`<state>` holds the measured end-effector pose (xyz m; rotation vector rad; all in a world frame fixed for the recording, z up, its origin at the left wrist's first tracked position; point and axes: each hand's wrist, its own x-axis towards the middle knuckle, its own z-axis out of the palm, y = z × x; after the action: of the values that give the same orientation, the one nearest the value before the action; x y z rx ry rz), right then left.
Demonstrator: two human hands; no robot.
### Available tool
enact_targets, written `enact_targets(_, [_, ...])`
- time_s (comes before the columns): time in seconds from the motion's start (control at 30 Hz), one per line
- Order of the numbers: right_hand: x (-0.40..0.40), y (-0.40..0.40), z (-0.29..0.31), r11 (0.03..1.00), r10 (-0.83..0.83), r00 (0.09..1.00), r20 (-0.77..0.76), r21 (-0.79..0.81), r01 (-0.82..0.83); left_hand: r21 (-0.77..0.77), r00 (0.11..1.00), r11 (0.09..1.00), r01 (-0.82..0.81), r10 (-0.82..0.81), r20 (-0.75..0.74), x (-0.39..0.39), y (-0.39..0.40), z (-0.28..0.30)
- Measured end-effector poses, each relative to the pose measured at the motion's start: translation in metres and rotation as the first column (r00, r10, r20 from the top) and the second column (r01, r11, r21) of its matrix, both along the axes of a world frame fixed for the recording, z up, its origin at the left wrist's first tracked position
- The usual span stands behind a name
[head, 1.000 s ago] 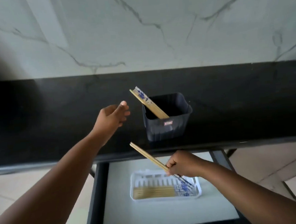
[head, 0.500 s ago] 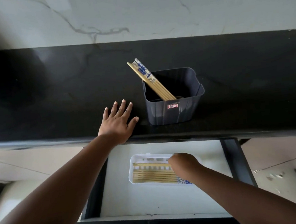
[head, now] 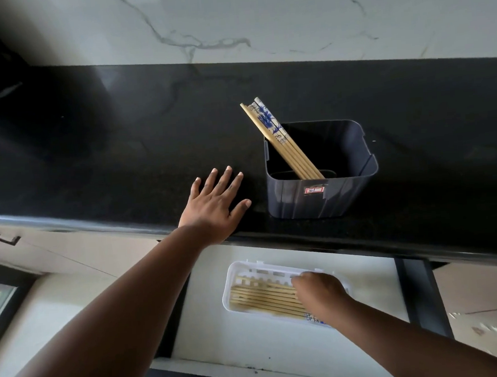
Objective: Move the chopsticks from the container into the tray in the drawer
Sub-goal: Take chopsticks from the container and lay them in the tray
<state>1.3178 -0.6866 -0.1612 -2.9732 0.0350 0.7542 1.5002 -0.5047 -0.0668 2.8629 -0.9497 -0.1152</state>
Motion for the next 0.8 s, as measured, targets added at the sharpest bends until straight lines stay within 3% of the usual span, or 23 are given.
enact_targets(0.27, [-0.014,-0.001,0.016,1.0,-0.022,1.0,0.018,-0.01,0.022,0.001,1.0,1.0,0.006,-0.006,-0.011,0.0,0.0,0.002])
enact_targets(0.4, [-0.011,-0.002,0.05,0.991,-0.111,0.993,-0.041,0.068,0.113,-0.001,1.0,1.0,0.01,-0.01,-0.017,-0.001,0.0,0.002])
enact_targets(0.47, [-0.005,-0.004,0.082,0.97,-0.153,0.986,-0.065,0.181,0.162,-0.003,1.0,1.0,0.012,-0.012,-0.018,0.0,0.0,0.001])
enact_targets(0.57, [0.004,-0.005,0.153,0.892,-0.148,0.982,-0.114,0.413,0.182,0.008,1.0,1.0,0.014,-0.014,-0.019,0.001,0.001,-0.001])
enact_targets(0.63, [0.01,-0.003,0.204,0.765,-0.158,0.982,-0.105,0.616,0.189,0.016,1.0,1.0,0.011,-0.01,-0.014,0.002,0.0,-0.003])
enact_targets(0.73, [0.023,-0.007,0.258,0.582,-0.305,0.952,0.031,0.797,0.161,0.029,1.0,1.0,0.005,-0.004,-0.018,0.002,-0.001,-0.004])
enact_targets(0.8, [0.038,-0.014,0.275,0.558,-0.449,0.879,0.161,0.819,0.135,0.042,1.0,0.999,-0.003,0.004,-0.017,0.003,-0.002,-0.004])
